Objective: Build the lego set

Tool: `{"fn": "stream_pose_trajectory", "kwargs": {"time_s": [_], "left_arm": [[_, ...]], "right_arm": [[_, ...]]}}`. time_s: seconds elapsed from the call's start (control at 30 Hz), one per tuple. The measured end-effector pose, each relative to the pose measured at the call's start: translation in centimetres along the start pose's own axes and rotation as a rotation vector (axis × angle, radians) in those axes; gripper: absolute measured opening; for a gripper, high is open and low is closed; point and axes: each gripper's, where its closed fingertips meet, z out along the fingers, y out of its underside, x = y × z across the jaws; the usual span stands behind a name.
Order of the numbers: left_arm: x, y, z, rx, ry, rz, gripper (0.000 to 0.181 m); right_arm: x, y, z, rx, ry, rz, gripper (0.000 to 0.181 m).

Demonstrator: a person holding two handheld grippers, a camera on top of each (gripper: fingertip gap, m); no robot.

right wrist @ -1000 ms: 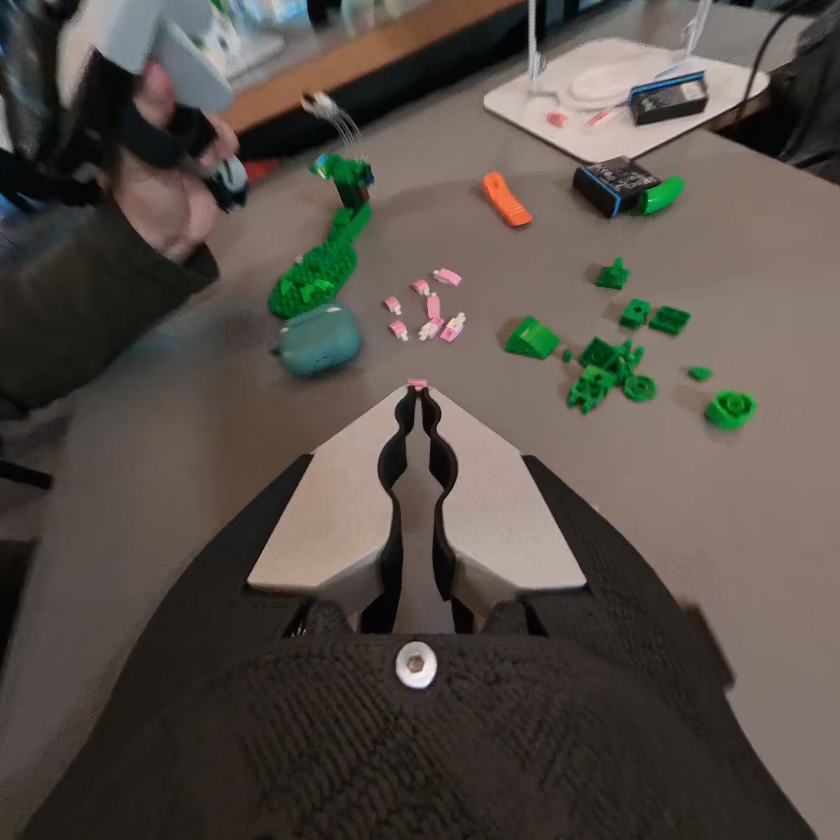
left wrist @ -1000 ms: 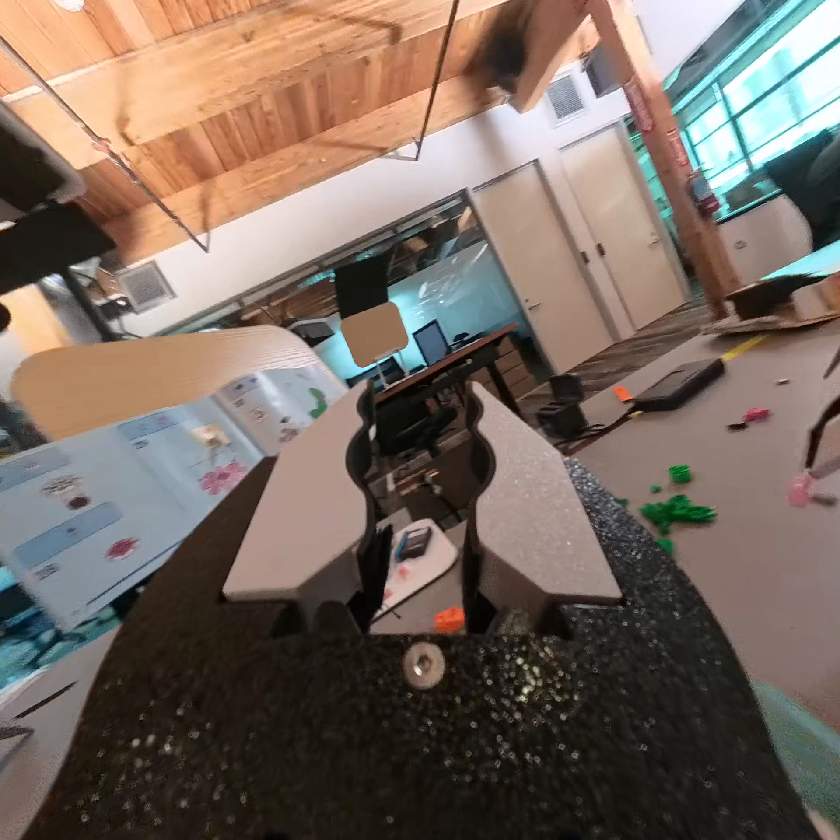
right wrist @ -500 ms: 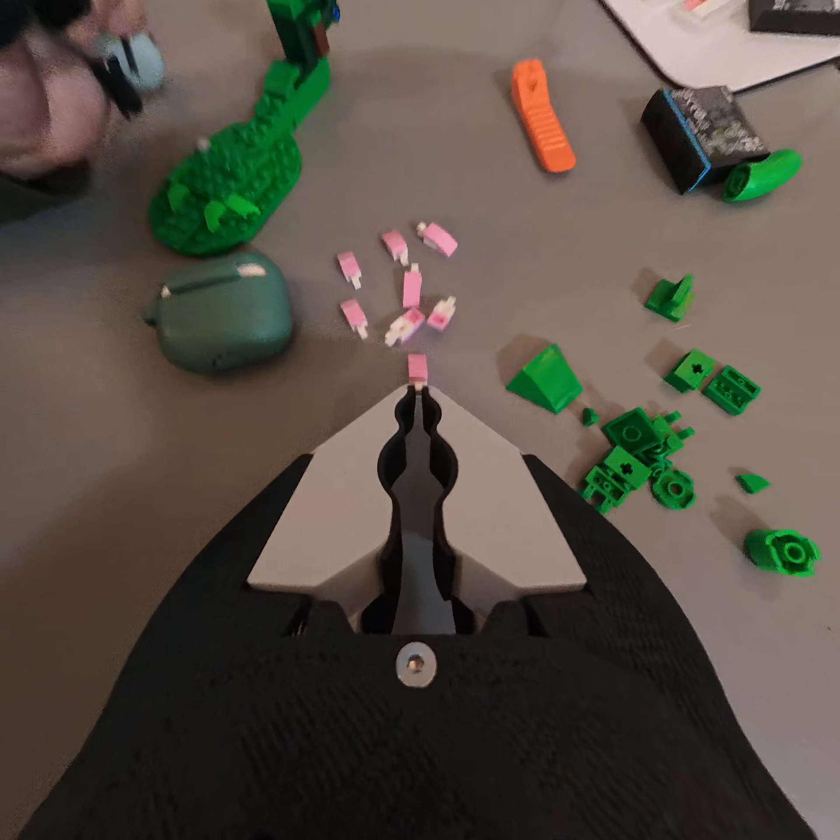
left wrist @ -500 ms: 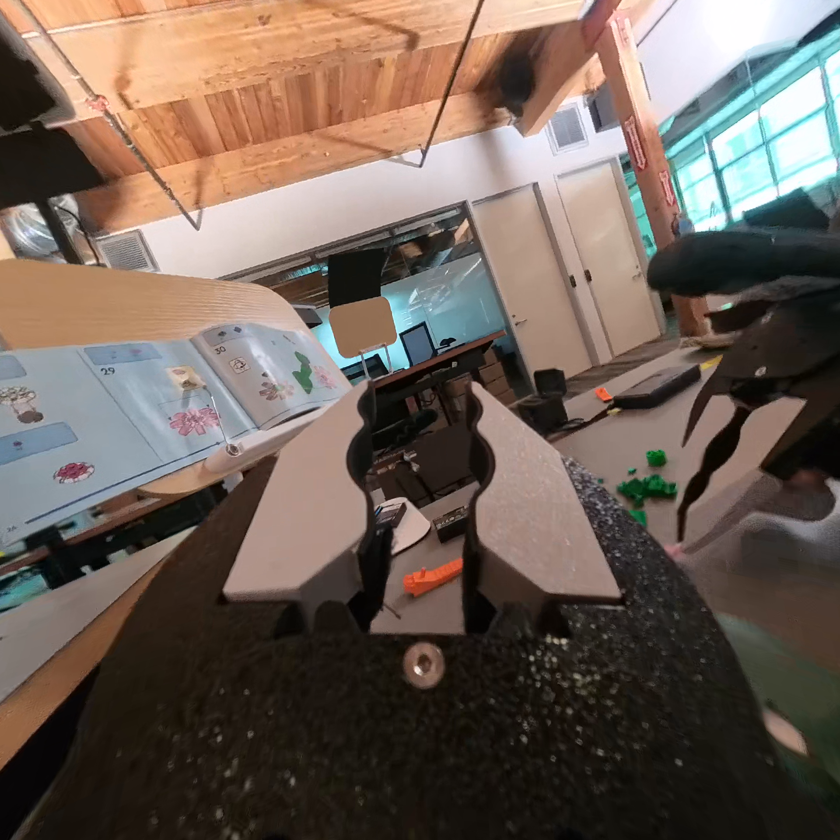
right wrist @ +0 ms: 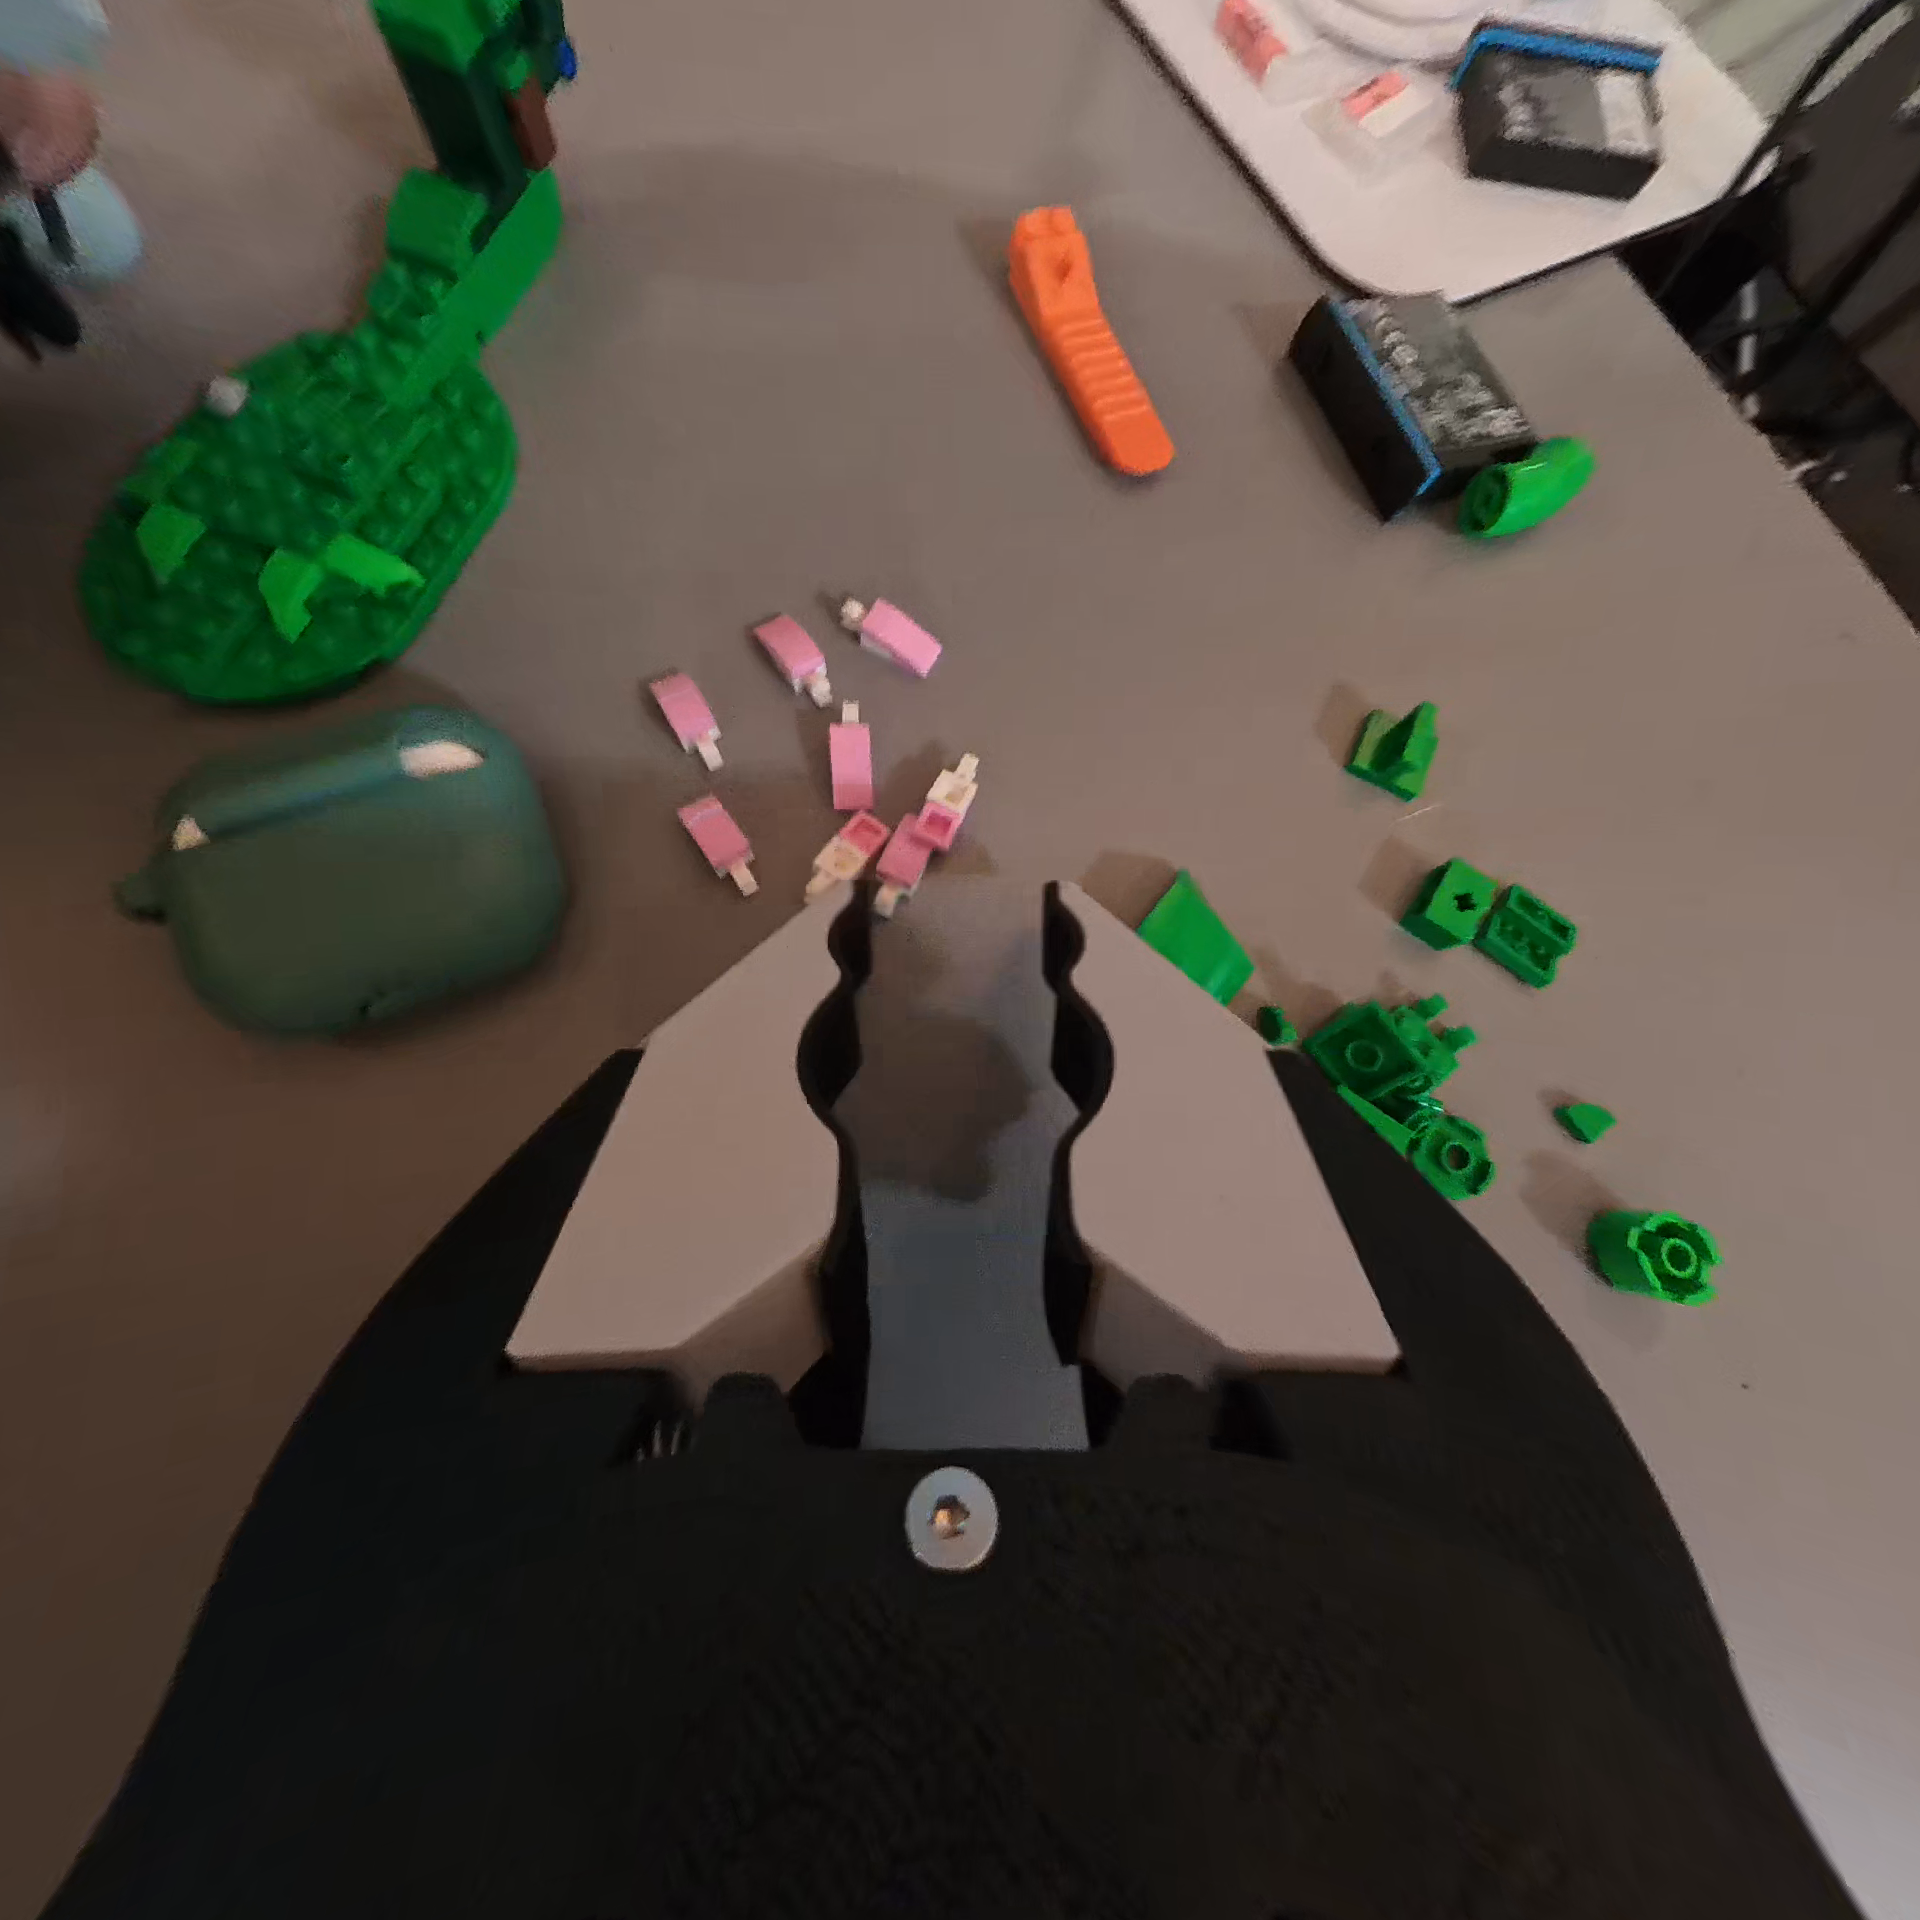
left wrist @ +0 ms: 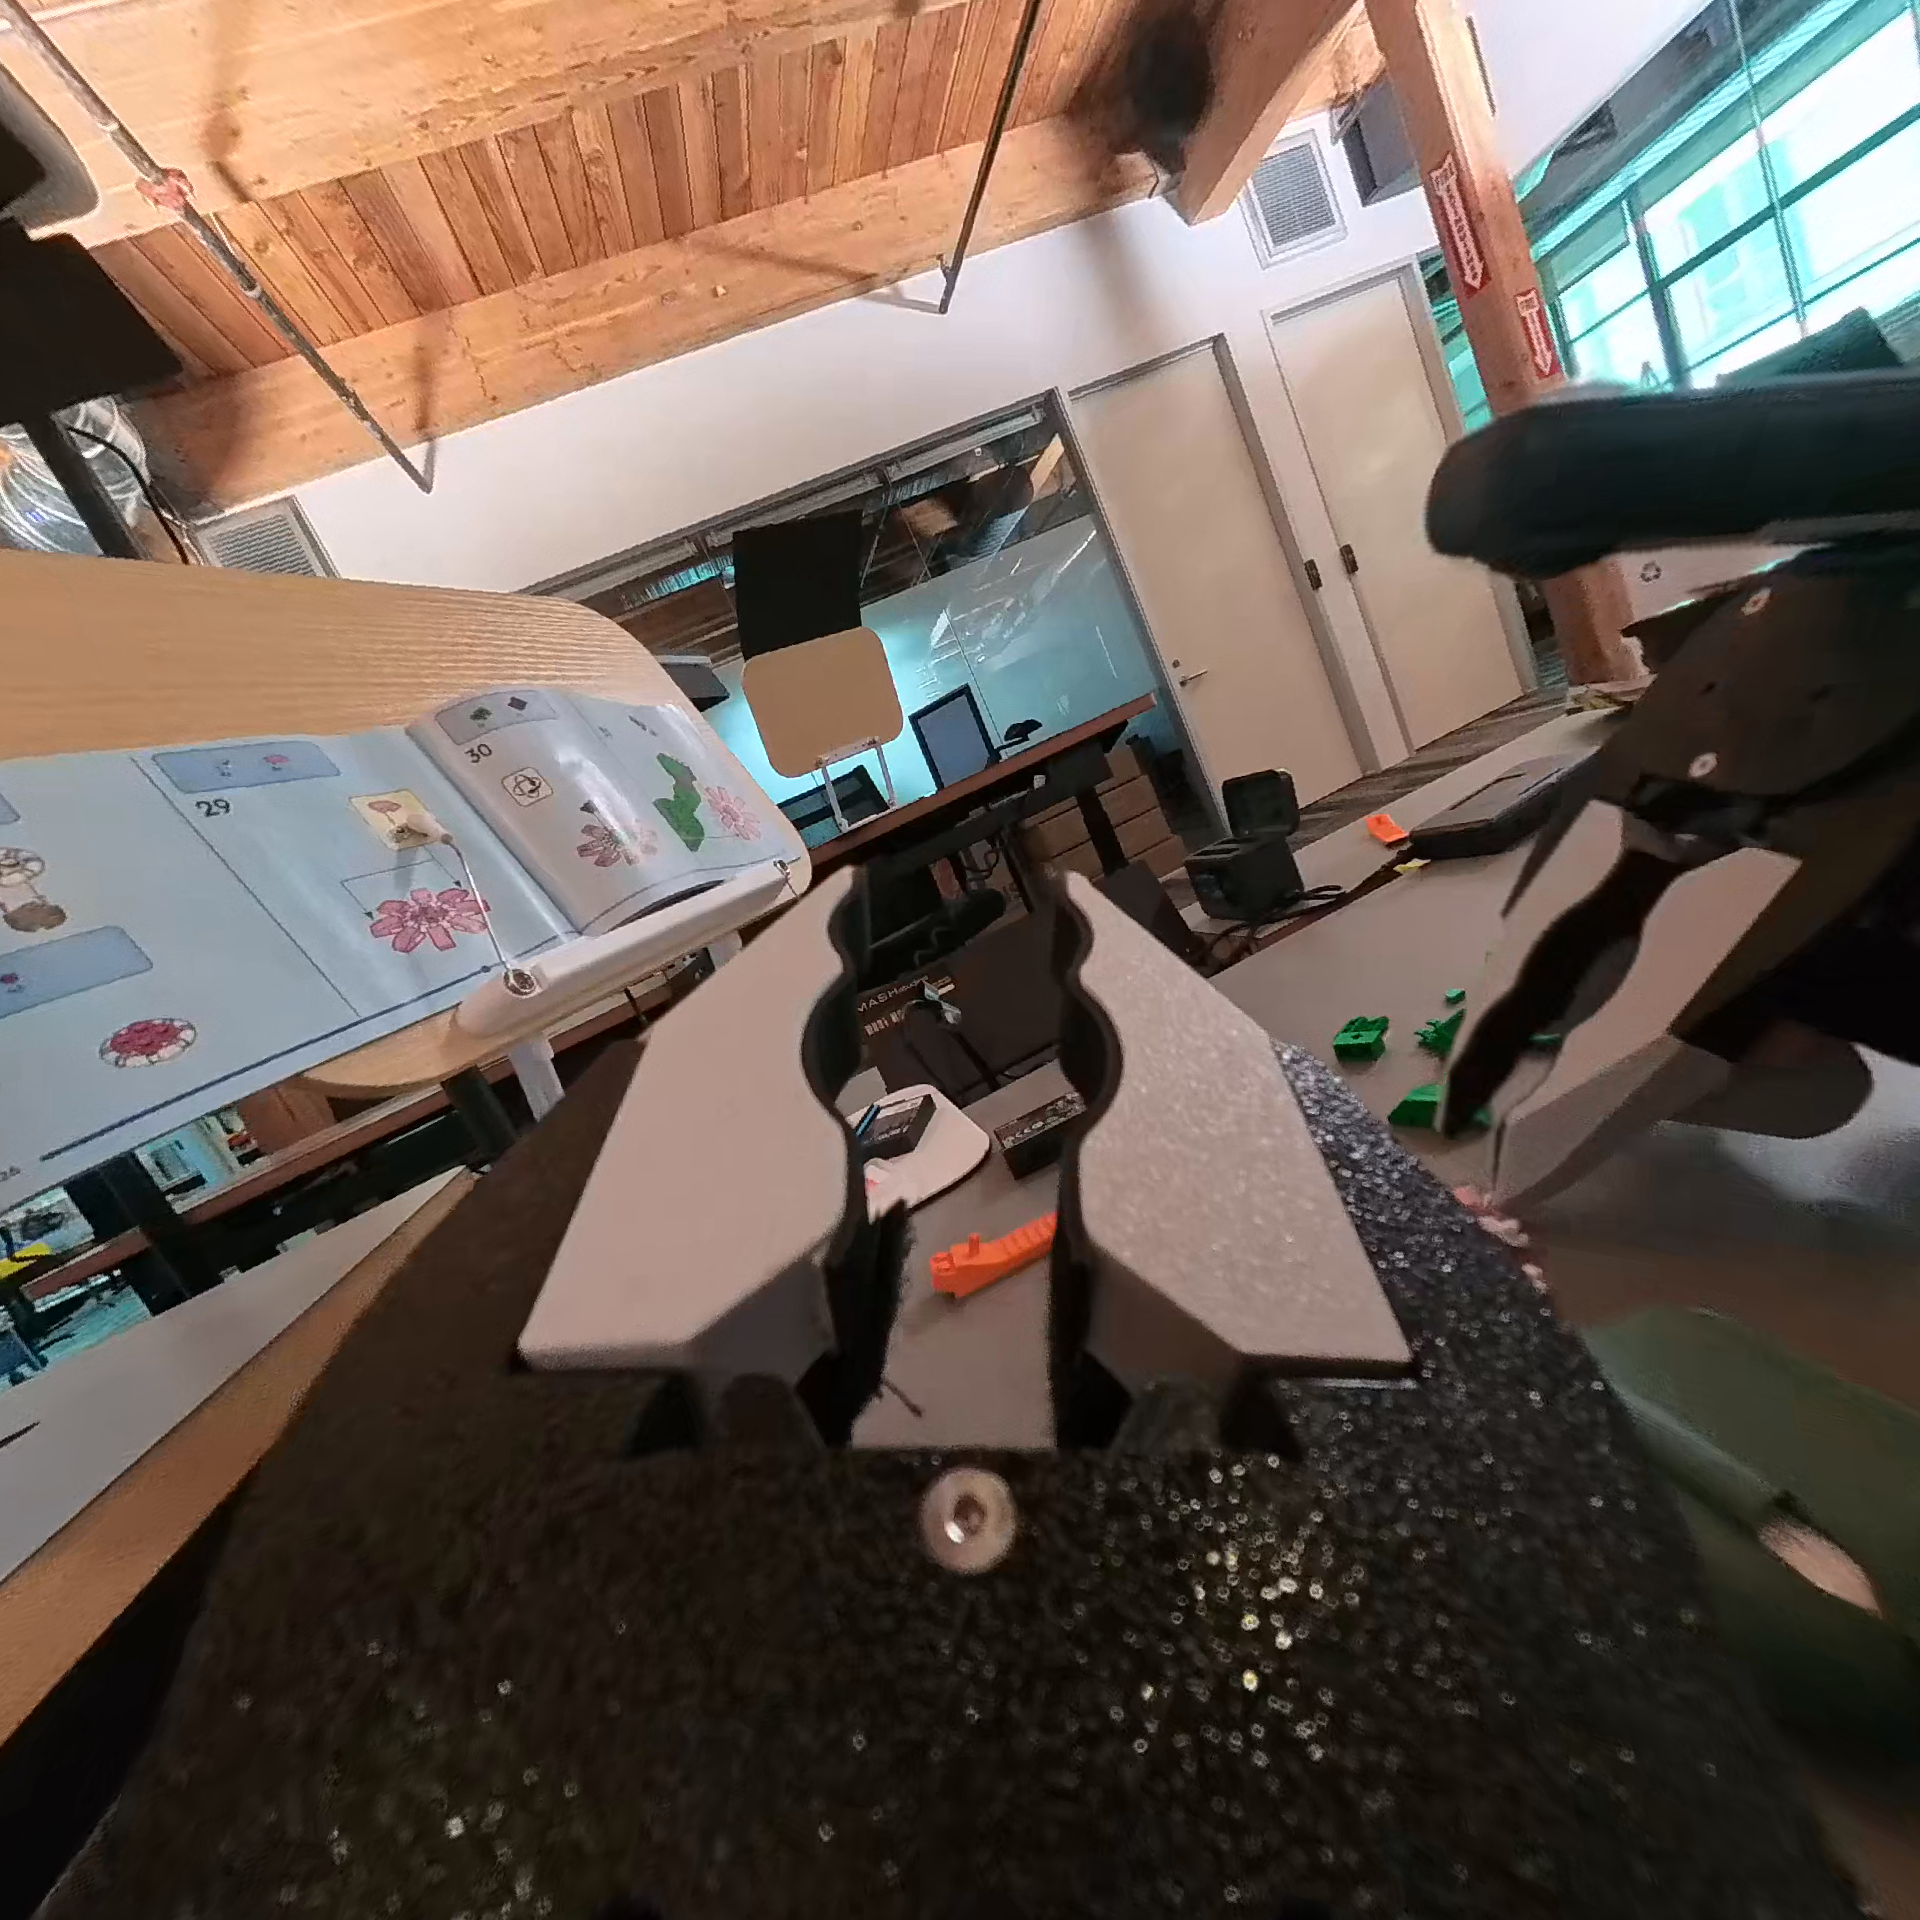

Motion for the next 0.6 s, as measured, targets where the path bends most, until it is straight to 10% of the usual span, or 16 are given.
{"fn": "stream_pose_trajectory", "kwargs": {"time_s": [0.27,0.6], "left_arm": [[0.5,0.0,0.1,0.001,0.023,0.017,0.031],[-0.2,0.3,0.1,-0.003,-0.007,-0.006,0.031]], "right_arm": [[1.0,-1.8,-8.2,0.289,0.173,-0.022,0.041],[10.5,5.4,-26.3,0.73,0.966,-0.073,0.037]]}}
